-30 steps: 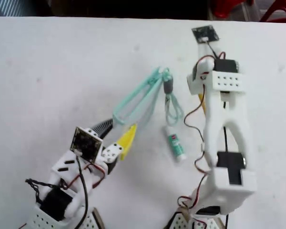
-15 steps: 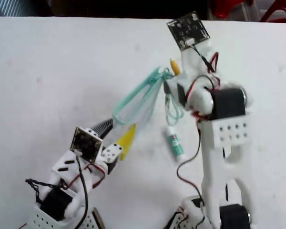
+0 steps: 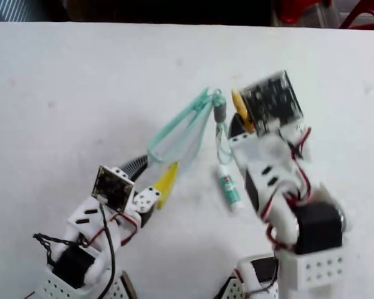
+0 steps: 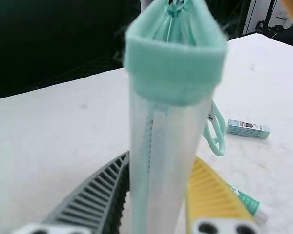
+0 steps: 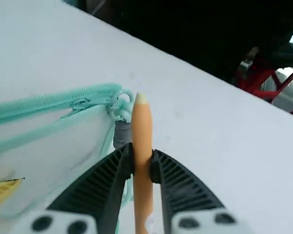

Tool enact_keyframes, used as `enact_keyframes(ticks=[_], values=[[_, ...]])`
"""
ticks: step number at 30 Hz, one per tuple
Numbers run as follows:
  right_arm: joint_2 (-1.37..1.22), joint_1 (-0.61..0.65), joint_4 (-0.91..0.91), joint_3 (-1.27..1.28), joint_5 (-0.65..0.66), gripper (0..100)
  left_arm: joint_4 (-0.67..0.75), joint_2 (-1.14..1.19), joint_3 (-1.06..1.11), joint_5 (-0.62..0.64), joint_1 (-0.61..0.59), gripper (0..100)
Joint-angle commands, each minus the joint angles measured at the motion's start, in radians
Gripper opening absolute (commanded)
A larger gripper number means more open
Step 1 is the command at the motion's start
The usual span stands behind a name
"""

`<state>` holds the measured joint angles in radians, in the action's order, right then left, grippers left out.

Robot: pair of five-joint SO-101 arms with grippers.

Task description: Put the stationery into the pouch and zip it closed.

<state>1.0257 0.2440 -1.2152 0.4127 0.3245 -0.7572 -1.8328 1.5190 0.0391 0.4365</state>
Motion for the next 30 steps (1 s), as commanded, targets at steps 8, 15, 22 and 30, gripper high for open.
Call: enact_keyframes(ticks=[8,15,22,30], values=[[0.527,0.186,0.282,0.35,0.078,1.7,-0.015,0.01,0.005,-0.006,0.001,17],[0.53,0.26,0.286,0.249,0.114,1.7,-0.015,0.01,0.005,-0.008,-0.001,17],[0.513,0.309,0.389,0.072,0.048,1.7,-0.012,0.01,0.005,-0.011,-0.001,17],[0.248,0.306,0.452,-0.121,-0.206,1.7,-0.014,0.01,0.005,-0.011,-0.002,17]])
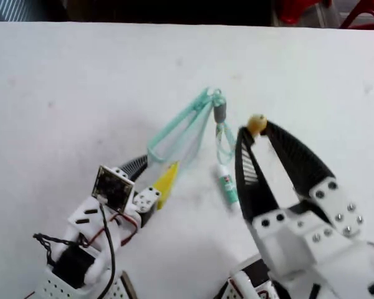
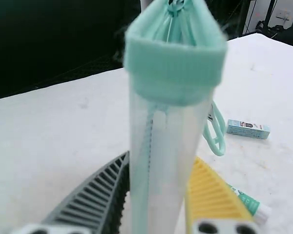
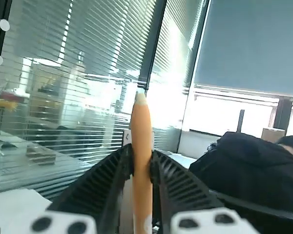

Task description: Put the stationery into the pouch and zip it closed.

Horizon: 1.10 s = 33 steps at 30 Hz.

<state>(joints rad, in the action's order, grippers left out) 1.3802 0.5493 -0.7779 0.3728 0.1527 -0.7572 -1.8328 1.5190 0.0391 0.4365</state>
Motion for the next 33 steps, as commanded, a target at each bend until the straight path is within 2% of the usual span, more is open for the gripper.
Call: enact_keyframes(ticks=[1,10,15,23,28,33], values=[[-0.133,0.001,0.001,-0.103,-0.034,1.7,-0.014,0.01,0.005,-0.011,-0.002,17],[-0.222,-0.001,-0.031,-0.126,-0.046,1.6,-0.012,0.01,0.005,-0.012,-0.001,17],[-0.266,-0.001,-0.03,-0.126,-0.183,1.6,-0.011,0.01,0.005,-0.012,-0.001,17],[-0.403,0.001,0.056,-0.132,-0.282,1.6,-0.012,0.01,0.005,-0.012,-0.005,17],[-0.492,0.002,0.154,-0.149,-0.285,1.6,-0.014,0.01,0.005,-0.012,-0.005,17],[-0.568,0.007,0.088,-0.219,-0.288,1.6,-0.012,0.01,0.005,-0.012,-0.007,17]])
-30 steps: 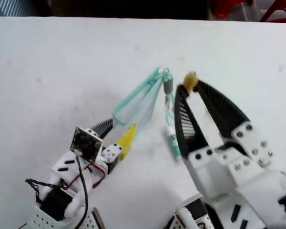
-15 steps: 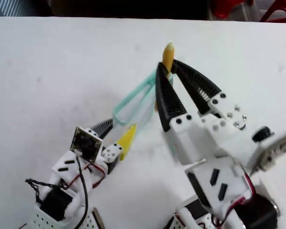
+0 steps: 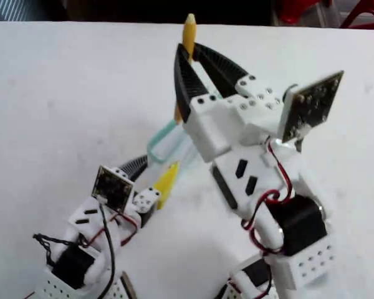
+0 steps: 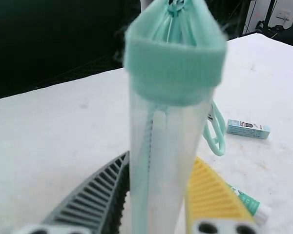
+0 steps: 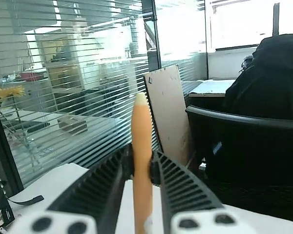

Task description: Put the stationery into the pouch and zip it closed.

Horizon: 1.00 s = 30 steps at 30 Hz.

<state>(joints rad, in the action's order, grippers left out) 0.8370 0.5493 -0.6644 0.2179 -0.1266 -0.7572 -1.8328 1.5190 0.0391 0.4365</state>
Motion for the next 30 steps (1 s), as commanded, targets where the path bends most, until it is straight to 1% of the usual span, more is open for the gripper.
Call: enact_keyframes(ticks=[1,10,13,18,20,25,26,28,30], values=[[-0.025,0.007,-0.05,-0.064,-0.009,1.6,-0.012,0.01,0.005,-0.012,-0.007,17],[-0.022,0.008,-0.236,-0.02,-0.003,1.6,-0.009,0.01,0.005,-0.012,-0.008,17],[0.015,0.015,-0.28,-0.017,-0.003,1.6,-0.009,0.01,0.005,-0.012,-0.008,17],[0.088,0.068,-0.352,-0.015,0.0,1.7,-0.009,0.01,0.005,-0.012,-0.008,17],[0.101,0.085,-0.375,-0.014,0.055,1.7,-0.009,0.01,0.005,-0.012,-0.008,17],[0.082,0.133,-0.432,-0.014,0.339,1.8,-0.009,0.01,0.005,-0.012,-0.008,17],[0.081,0.133,-0.44,-0.014,0.359,1.8,-0.009,0.01,0.005,-0.012,-0.008,17],[0.081,0.131,-0.443,-0.014,0.344,3.3,-0.009,0.01,0.005,-0.012,-0.008,17],[0.082,0.127,-0.447,-0.014,0.31,9.3,-0.011,0.01,0.005,-0.011,-0.008,17]])
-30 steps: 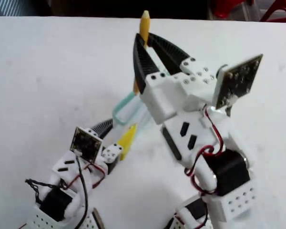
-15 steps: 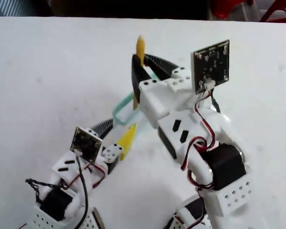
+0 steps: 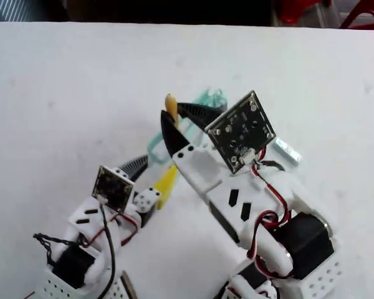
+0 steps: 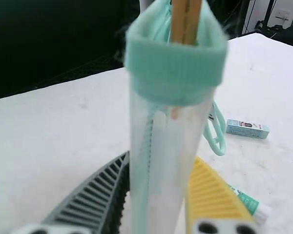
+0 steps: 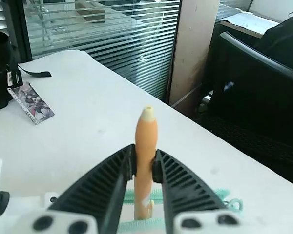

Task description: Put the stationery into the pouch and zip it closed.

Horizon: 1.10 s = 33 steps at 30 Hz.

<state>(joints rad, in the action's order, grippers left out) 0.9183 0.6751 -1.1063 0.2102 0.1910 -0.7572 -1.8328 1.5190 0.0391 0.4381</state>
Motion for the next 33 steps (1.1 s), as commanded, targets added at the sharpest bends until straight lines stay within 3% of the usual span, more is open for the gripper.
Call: enact_keyframes(ticks=[1,4,18,23,28,33], values=[[0.001,0.001,-0.007,-0.006,-0.026,13.2,-0.012,0.01,0.005,-0.011,-0.01,17],[0.004,-0.001,-0.007,-0.006,-0.063,20.4,-0.012,0.01,0.005,-0.009,-0.01,17],[-0.001,-0.07,-0.005,-0.008,-0.057,20.4,-0.012,0.01,0.005,-0.009,-0.01,17],[-0.002,-0.074,-0.007,-0.006,-0.055,11.1,-0.008,0.01,0.0,-0.012,-0.012,17],[-0.002,-0.071,-0.007,0.023,-0.046,2.2,-0.015,0.01,-0.066,-0.005,-0.122,17],[0.005,-0.116,-0.005,0.091,0.126,2.1,-0.143,0.01,-0.133,-0.029,-0.062,21]])
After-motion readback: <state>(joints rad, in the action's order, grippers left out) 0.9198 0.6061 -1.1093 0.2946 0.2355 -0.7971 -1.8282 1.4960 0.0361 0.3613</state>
